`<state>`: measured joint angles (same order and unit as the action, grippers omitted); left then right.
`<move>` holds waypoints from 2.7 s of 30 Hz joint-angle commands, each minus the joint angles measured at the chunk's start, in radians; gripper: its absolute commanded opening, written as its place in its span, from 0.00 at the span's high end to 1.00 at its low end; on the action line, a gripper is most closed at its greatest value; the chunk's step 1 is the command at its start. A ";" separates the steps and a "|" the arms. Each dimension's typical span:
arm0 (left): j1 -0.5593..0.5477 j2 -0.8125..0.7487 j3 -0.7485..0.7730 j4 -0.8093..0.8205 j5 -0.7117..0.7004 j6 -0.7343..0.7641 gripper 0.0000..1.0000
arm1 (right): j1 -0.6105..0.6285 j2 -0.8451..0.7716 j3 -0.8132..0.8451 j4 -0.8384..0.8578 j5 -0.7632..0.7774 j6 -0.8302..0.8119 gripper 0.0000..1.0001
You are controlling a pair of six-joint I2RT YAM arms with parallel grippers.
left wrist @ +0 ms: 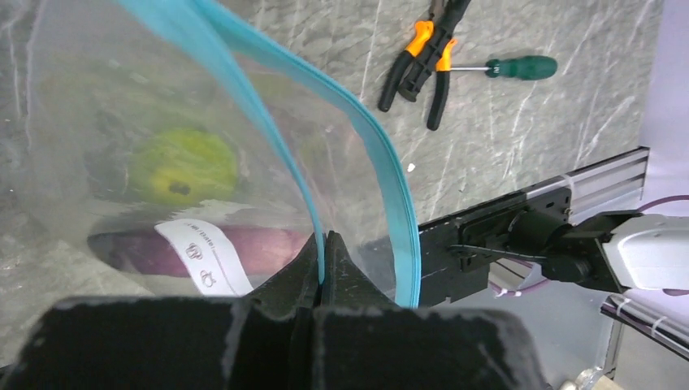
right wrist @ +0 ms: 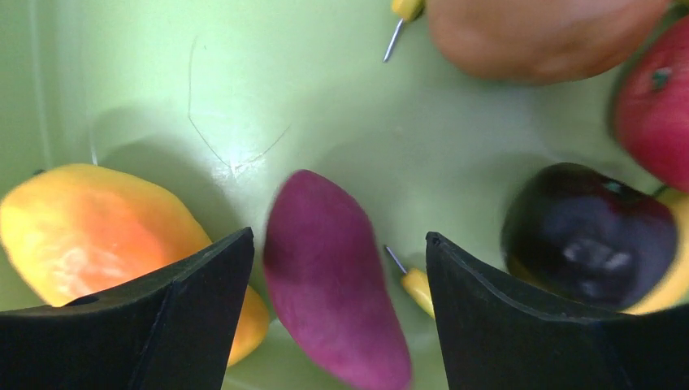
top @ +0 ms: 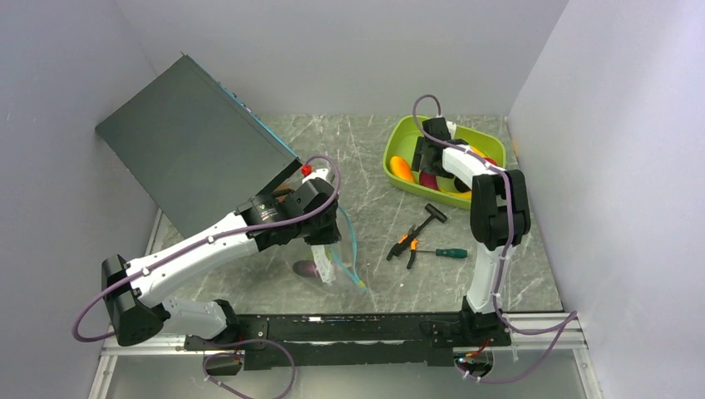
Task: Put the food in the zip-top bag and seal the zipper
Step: Pick up the fake vegetable from the bin, then place the fake vegetable in the zipper food storage bag.
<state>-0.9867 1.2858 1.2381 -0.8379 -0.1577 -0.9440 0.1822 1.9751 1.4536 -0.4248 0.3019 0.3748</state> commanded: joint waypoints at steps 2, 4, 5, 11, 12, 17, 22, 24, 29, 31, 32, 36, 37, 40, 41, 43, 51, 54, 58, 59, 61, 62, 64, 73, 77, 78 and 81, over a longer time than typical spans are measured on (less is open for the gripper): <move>0.006 -0.044 0.037 0.049 -0.014 0.002 1.00 | 0.004 0.053 0.041 0.015 -0.069 0.004 0.23; 0.008 -0.064 0.035 0.051 -0.015 -0.001 1.00 | 0.005 0.056 0.039 0.023 -0.076 0.002 0.24; 0.008 -0.072 0.034 0.050 -0.018 -0.002 1.00 | 0.004 0.058 0.036 0.026 -0.072 0.000 0.25; 0.008 -0.125 -0.016 0.050 -0.024 -0.019 1.00 | 0.005 0.031 0.014 0.053 -0.053 -0.019 0.56; 0.008 -0.134 -0.031 0.057 -0.021 -0.024 1.00 | 0.006 0.013 0.001 0.064 -0.055 -0.021 0.62; 0.008 -0.189 -0.096 0.080 -0.017 -0.042 1.00 | 0.024 -0.120 -0.099 0.144 -0.057 -0.023 0.91; 0.008 -0.239 -0.111 0.082 -0.026 -0.048 1.00 | 0.056 -0.296 -0.171 0.190 -0.063 -0.037 1.00; 0.008 -0.254 -0.116 0.089 -0.024 -0.049 1.00 | 0.069 -0.364 -0.190 0.193 -0.085 -0.038 1.00; 0.008 -0.289 -0.138 0.100 -0.035 -0.055 1.00 | 0.124 -0.542 -0.264 0.253 -0.266 -0.012 1.00; 0.008 -0.304 -0.144 0.101 -0.041 -0.060 1.00 | 0.152 -0.605 -0.287 0.273 -0.320 -0.016 1.00; 0.008 -0.311 -0.149 0.104 -0.041 -0.062 1.00 | 0.161 -0.633 -0.302 0.290 -0.376 -0.013 1.00; 0.008 -0.350 -0.187 0.139 -0.027 -0.076 1.00 | 0.183 -0.770 -0.453 0.524 -0.757 0.112 1.00; 0.008 -0.363 -0.201 0.152 -0.025 -0.082 1.00 | 0.194 -0.802 -0.503 0.622 -0.843 0.163 1.00; 0.008 -0.395 -0.237 0.188 -0.012 -0.089 1.00 | 0.354 -0.879 -0.574 0.809 -0.951 0.201 1.00; 0.008 -0.403 -0.244 0.194 -0.009 -0.088 1.00 | 0.422 -0.913 -0.579 0.825 -0.937 0.184 1.00; 0.008 -0.412 -0.249 0.191 -0.007 -0.090 1.00 | 0.530 -0.967 -0.606 0.883 -0.895 0.161 1.00; 0.008 -0.438 -0.298 0.255 0.028 -0.115 1.00 | 0.680 -0.980 -0.681 1.237 -0.838 0.317 1.00; 0.008 -0.435 -0.300 0.295 0.046 -0.117 1.00 | 0.716 -0.925 -0.712 1.372 -0.808 0.396 1.00; 0.008 -0.423 -0.279 0.311 0.077 -0.125 1.00 | 0.746 -0.880 -0.753 1.437 -0.751 0.387 1.00; 0.008 -0.421 -0.277 0.319 0.087 -0.123 1.00 | 0.747 -0.878 -0.756 1.419 -0.744 0.375 1.00; 0.008 -0.419 -0.279 0.330 0.094 -0.122 1.00 | 0.749 -0.882 -0.776 1.401 -0.719 0.345 1.00; 0.008 -0.419 -0.281 0.333 0.095 -0.126 1.00 | 0.749 -0.884 -0.787 1.396 -0.704 0.330 1.00; 0.008 -0.422 -0.284 0.337 0.098 -0.135 1.00 | 0.749 -0.889 -0.802 1.354 -0.671 0.288 1.00; 0.008 -0.431 -0.314 0.374 0.119 -0.143 1.00 | 0.750 -0.894 -0.811 1.204 -0.572 0.133 0.77; 0.008 -0.418 -0.298 0.357 0.125 -0.140 1.00 | 0.750 -0.893 -0.775 1.123 -0.502 0.102 0.48; 0.008 -0.416 -0.301 0.360 0.126 -0.141 1.00 | 0.750 -0.887 -0.764 1.101 -0.500 0.089 0.43; 0.008 -0.421 -0.306 0.366 0.126 -0.149 1.00 | 0.749 -0.874 -0.728 1.029 -0.466 0.071 0.30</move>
<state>-0.9813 0.8680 0.9257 -0.5205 -0.0486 -1.0721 0.9264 1.0996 0.6460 0.6823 -0.2352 0.5041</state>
